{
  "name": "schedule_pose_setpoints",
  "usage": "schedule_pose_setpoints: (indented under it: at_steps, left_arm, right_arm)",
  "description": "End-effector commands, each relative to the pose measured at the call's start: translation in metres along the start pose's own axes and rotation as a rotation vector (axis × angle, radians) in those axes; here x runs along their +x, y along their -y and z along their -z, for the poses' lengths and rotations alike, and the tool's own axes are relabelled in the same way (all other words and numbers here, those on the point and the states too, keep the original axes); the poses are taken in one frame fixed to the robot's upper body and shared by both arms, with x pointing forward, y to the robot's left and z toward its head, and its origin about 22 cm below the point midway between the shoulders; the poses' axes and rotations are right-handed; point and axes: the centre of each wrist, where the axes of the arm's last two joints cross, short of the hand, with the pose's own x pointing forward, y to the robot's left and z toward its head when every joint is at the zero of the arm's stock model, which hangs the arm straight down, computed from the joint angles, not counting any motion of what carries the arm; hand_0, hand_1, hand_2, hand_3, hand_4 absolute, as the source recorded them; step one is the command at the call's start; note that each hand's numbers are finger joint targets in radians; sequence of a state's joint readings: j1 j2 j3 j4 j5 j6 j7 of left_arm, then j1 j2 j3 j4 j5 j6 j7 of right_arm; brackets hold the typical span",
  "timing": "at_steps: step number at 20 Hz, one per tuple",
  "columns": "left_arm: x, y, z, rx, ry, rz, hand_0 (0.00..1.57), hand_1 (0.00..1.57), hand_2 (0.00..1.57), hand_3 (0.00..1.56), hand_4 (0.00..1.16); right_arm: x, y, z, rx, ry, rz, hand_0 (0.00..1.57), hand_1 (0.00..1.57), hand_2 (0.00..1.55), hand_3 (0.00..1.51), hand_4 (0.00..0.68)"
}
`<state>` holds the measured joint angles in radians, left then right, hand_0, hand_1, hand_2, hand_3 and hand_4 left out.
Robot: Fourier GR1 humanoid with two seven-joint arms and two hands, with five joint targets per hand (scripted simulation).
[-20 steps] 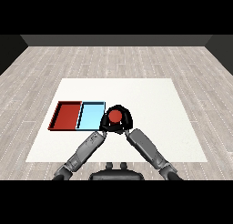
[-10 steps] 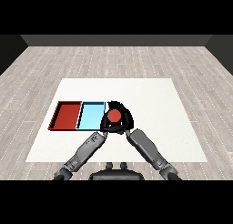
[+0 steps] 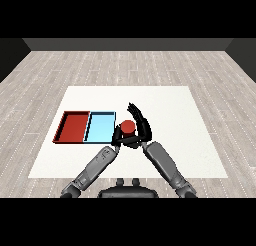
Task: Pick the red can and put it in the red box
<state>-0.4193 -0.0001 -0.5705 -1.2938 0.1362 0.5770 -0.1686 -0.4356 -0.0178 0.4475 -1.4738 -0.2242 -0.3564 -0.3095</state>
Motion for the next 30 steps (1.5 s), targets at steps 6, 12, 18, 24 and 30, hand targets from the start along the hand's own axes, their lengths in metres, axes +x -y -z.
schedule_pose_setpoints:
  at_steps: [6, 12, 18, 24, 30]
  left_arm:
    - [-0.016, -0.019, 0.006, 0.05, -0.042, -0.009, 1.57, 1.57, 1.57, 1.48, 1.13]
    - [-0.004, -0.047, 0.0, 0.072, 0.0, 0.007, 1.57, 1.57, 1.57, 1.46, 1.13]
    - [0.009, -0.111, -0.003, 0.137, 0.059, 0.106, 1.57, 1.57, 1.57, 1.46, 1.12]
    - [0.024, -0.152, 0.018, 0.207, 0.041, 0.24, 1.57, 1.57, 1.55, 1.44, 1.12]
    - [0.031, -0.174, 0.023, 0.253, -0.003, 0.345, 1.57, 1.57, 1.55, 1.44, 1.13]
  right_arm:
    - [0.06, 0.024, 0.01, -0.076, 0.151, -0.02, 0.0, 0.0, 0.0, 0.0, 0.0]
    - [0.1, 0.072, -0.005, -0.176, 0.183, -0.054, 0.0, 0.0, 0.0, 0.0, 0.0]
    - [0.065, 0.129, -0.029, -0.258, 0.125, -0.068, 0.0, 0.0, 0.0, 0.0, 0.0]
    - [0.04, 0.168, -0.052, -0.323, 0.016, -0.164, 0.0, 0.0, 0.0, 0.0, 0.0]
    - [-0.006, 0.18, -0.106, -0.331, -0.088, -0.182, 0.0, 0.0, 0.0, 0.0, 0.0]
